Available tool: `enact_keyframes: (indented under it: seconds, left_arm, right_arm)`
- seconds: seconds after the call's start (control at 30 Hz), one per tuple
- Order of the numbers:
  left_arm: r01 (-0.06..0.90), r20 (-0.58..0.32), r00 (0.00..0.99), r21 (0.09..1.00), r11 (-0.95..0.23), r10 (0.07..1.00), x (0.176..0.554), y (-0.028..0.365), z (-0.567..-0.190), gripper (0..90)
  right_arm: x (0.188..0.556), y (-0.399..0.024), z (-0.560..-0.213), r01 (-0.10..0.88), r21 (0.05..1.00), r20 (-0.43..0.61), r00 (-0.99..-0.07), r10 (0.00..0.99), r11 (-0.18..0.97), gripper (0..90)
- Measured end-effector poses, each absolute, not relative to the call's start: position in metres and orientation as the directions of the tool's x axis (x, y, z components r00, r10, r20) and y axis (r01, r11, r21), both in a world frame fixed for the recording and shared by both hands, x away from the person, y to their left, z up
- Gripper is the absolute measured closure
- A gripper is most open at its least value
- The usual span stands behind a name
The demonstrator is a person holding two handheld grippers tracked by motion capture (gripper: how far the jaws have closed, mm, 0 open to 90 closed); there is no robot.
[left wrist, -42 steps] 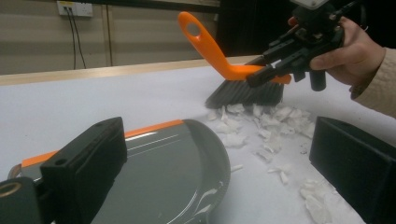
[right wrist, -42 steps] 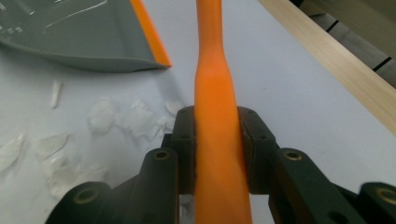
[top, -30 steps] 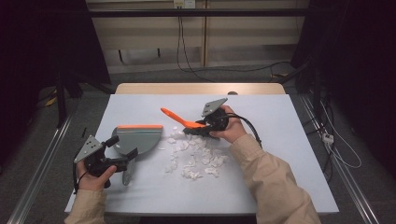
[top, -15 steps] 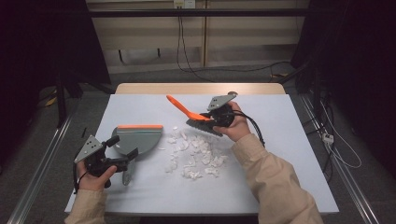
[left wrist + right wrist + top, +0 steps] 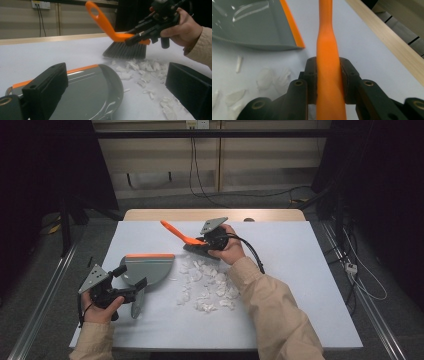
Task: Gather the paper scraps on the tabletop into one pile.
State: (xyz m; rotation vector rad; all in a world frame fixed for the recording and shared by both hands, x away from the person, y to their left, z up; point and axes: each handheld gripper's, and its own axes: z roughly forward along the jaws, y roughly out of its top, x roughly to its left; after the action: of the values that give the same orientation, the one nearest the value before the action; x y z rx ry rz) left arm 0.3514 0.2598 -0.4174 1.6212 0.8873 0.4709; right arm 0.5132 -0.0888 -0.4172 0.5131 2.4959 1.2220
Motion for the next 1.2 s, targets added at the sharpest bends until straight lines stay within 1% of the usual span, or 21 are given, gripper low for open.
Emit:
enact_keyframes:
  seconds: [0.03,0.07,0.27,0.53,0.63,0.83,1.03,1.2]
  left_arm:
    - [0.293,-0.159,0.63,0.955,-0.043,0.76,0.352,0.26,-0.417,4.0]
    - [0.293,-0.159,0.63,0.955,-0.042,0.76,0.352,0.26,-0.418,4.0]
    - [0.297,-0.158,0.628,0.954,-0.047,0.762,0.352,0.262,-0.419,4.0]
    - [0.298,-0.155,0.632,0.953,-0.052,0.76,0.351,0.26,-0.419,4.1]
    - [0.293,-0.153,0.635,0.954,-0.053,0.757,0.351,0.26,-0.419,4.0]
    - [0.292,-0.154,0.638,0.955,-0.052,0.755,0.351,0.259,-0.418,4.1]
    - [0.288,-0.15,0.642,0.956,-0.056,0.752,0.35,0.259,-0.418,4.2]
    - [0.287,-0.153,0.646,0.956,-0.053,0.748,0.349,0.259,-0.418,4.2]
  right_arm:
    - [0.514,-0.087,-0.42,0.175,0.789,-0.129,-0.89,0.438,0.589,71.9]
    - [0.515,-0.086,-0.422,0.181,0.798,-0.102,-0.9,0.424,0.575,71.8]
    - [0.507,-0.089,-0.421,0.15,0.784,-0.087,-0.934,0.346,0.602,71.7]
    - [0.481,-0.103,-0.416,0.106,0.768,-0.072,-0.966,0.249,0.631,71.8]
    - [0.471,-0.109,-0.412,0.106,0.763,-0.065,-0.969,0.239,0.638,71.9]
    - [0.458,-0.119,-0.396,0.125,0.781,-0.089,-0.948,0.306,0.611,71.9]
    - [0.454,-0.122,-0.378,0.152,0.813,-0.09,-0.921,0.378,0.562,71.8]
    - [0.459,-0.131,-0.378,0.183,0.817,-0.097,-0.891,0.444,0.547,71.8]
